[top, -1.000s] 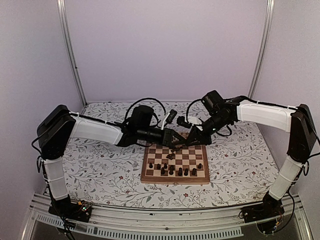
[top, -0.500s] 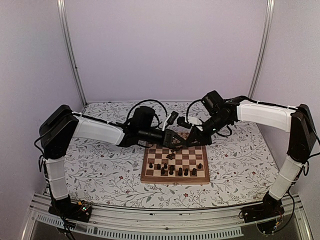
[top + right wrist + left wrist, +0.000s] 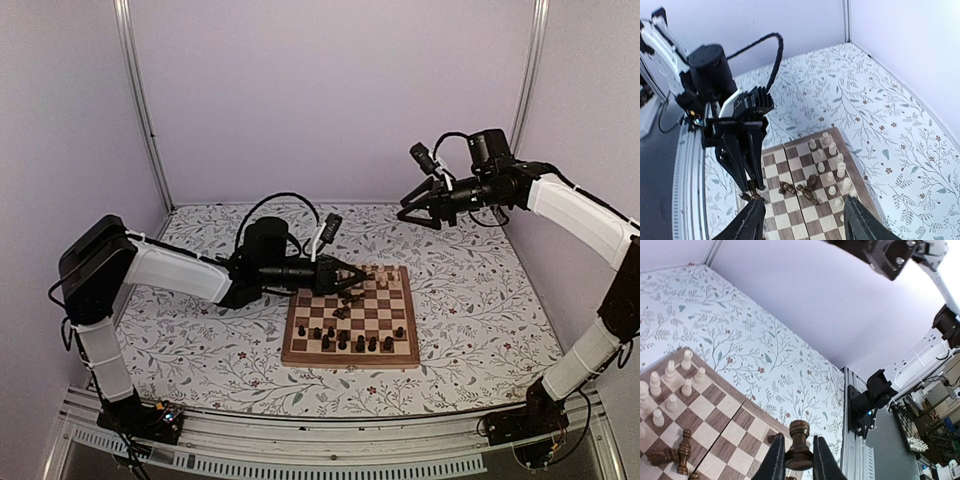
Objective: Set up the chess pieces on the board
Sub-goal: Place the chess piece on the chessboard.
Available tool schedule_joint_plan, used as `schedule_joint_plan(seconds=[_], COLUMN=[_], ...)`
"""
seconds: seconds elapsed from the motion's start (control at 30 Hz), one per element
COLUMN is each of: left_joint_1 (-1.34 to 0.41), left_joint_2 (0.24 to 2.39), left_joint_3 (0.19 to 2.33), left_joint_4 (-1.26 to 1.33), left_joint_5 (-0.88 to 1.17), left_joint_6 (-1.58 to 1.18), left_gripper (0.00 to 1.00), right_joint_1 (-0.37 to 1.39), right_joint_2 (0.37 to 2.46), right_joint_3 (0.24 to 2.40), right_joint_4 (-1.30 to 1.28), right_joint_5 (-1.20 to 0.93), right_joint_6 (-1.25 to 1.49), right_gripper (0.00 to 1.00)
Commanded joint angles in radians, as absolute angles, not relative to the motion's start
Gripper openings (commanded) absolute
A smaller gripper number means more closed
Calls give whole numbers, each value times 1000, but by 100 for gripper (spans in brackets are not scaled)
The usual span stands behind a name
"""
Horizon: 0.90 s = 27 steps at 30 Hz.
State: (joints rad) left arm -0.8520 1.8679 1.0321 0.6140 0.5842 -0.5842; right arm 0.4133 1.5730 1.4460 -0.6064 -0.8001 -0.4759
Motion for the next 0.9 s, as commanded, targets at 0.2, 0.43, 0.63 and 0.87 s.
schedule_joint_plan(seconds=[0.2, 0.43, 0.63, 0.87], left_joint_1=[-899, -905, -909, -915], left_joint_2=[1803, 1850, 1885, 1889], left_joint_3=[1029, 1104, 1156, 1158], left_joint_4=[836, 819, 792, 786], left_joint_5=[413, 426, 441, 444], left_joint_6=[-490, -488, -486, -489], left_gripper=[10, 10, 10, 10], right_joint_1=[390, 421, 436, 436], right_joint_2=[1656, 1705, 1691, 1682], right_joint_3=[1283, 1246, 1238, 1248], right_joint_4=[-375, -272, -269, -264], right_joint_5=[-1257, -1406, -1405, -1418], right_joint_6=[-55, 80, 73, 73], right_gripper=[57, 57, 52, 39])
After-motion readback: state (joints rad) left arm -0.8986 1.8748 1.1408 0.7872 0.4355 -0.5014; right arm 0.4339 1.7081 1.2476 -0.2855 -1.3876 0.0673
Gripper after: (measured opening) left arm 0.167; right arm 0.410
